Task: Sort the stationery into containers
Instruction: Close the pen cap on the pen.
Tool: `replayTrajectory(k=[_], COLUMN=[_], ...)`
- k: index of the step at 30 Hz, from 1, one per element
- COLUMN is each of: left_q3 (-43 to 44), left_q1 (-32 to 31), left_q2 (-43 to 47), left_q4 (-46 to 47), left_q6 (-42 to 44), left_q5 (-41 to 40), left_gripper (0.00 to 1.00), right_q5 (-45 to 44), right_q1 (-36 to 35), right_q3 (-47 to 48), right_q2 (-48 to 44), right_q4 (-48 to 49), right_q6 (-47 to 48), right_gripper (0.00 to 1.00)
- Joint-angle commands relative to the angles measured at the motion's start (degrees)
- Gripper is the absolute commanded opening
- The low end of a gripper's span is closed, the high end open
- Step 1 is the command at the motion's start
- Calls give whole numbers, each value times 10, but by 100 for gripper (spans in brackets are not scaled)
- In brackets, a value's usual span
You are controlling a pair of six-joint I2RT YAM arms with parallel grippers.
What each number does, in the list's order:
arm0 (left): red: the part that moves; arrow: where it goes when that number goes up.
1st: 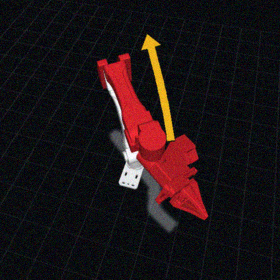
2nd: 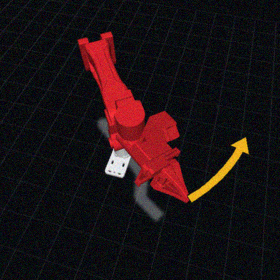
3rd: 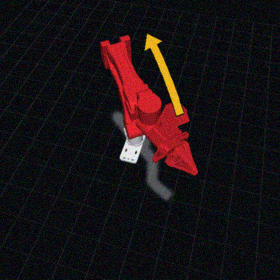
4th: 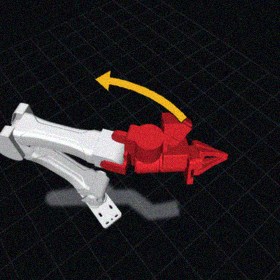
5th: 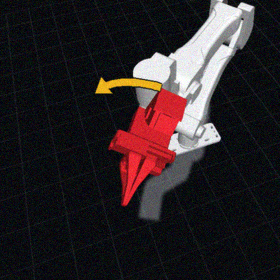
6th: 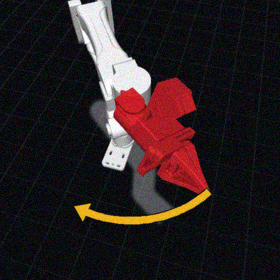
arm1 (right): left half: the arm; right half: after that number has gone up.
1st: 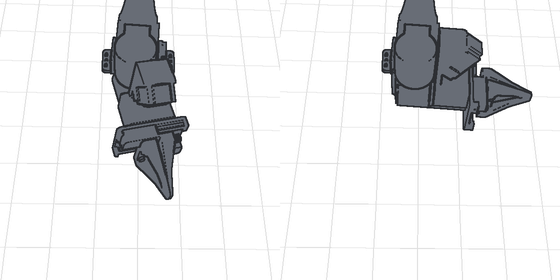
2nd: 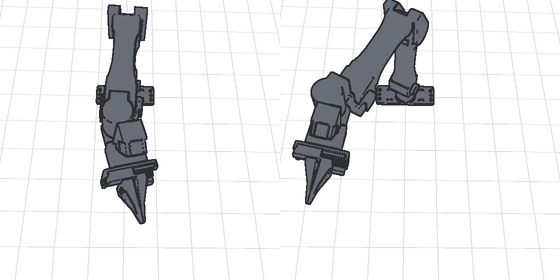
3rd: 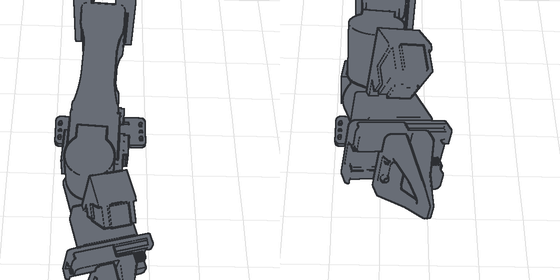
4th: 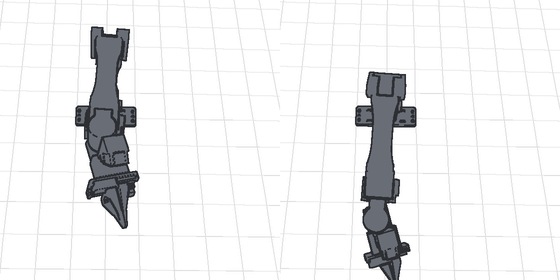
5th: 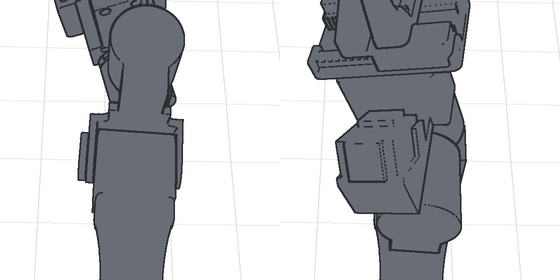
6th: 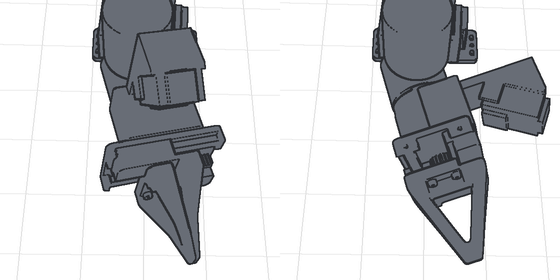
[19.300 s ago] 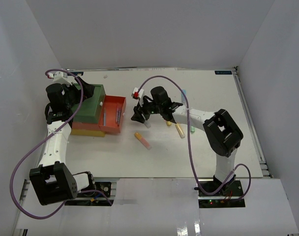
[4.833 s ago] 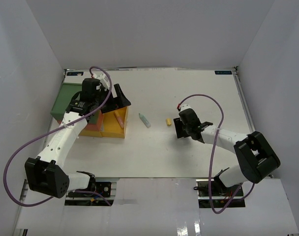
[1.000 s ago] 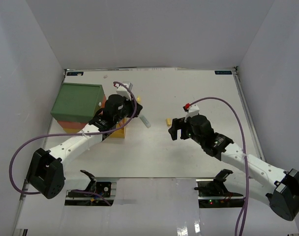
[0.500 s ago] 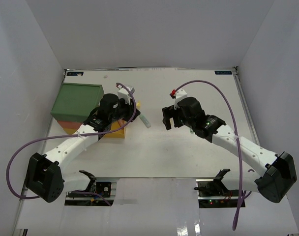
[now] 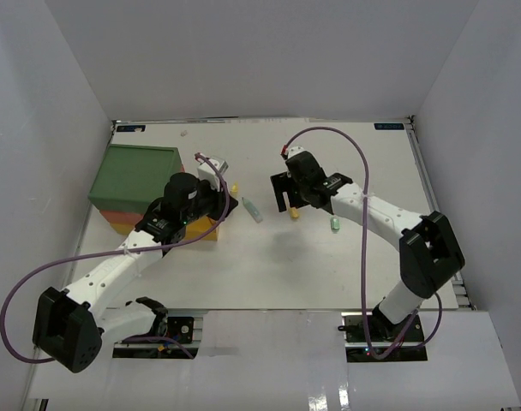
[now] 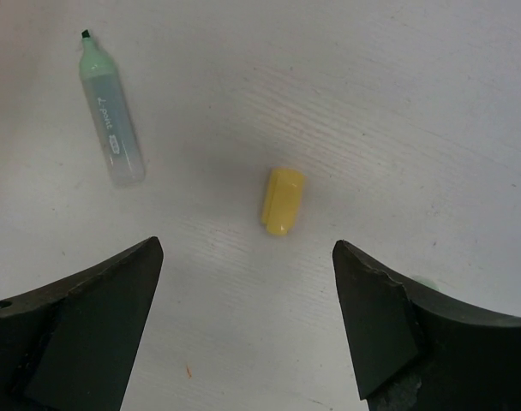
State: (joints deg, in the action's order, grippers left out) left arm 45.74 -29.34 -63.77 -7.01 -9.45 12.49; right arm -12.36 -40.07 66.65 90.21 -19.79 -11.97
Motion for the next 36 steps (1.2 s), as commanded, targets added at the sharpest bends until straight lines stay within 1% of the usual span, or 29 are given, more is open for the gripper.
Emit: replayTrajectory(k=[1,2,3,4,7,12,23,25,31,33,36], left_q3=[-6,-6,-7,-7,-10,-10,-8,-8,-8,-8,-8], left_q1=[3,3,3,3,3,3,3,3,3,3,3], left_q2=[32,33,34,36,38,35,24,23,22,21,20], left_q4=[3,4,4,5,7,6,6,6,6,6,6], left_q6=[12,13,12,12,11,12,15,15,15,15,15], left_q5=[-20,-25,-30,-34,-41,-37,-22,-20,-18,-17,-15], left_gripper=[13,13,13,13,14,15,17,17,18,18,18], right_q5=[-30,-34,-29,-24,9,24,19,17,13,11,8], right_q1=[4,6,10,14,27,32,37,38,42,44,47], right_q3=[68,80,93,96,107,130,157,161,175,178,183], right_q2=[51,62,72,87,119,162,221,231,250,254,263], right_q4=[-63,-75,-84,-86,-94,-122,-127,-126,-127,-126,-126], right_q6=[-28,-32,-37,-39,-40,-23,-15,-15,-13,-14,-12], right_gripper=[86,85,78,76,75,75,72,69,65,61,59])
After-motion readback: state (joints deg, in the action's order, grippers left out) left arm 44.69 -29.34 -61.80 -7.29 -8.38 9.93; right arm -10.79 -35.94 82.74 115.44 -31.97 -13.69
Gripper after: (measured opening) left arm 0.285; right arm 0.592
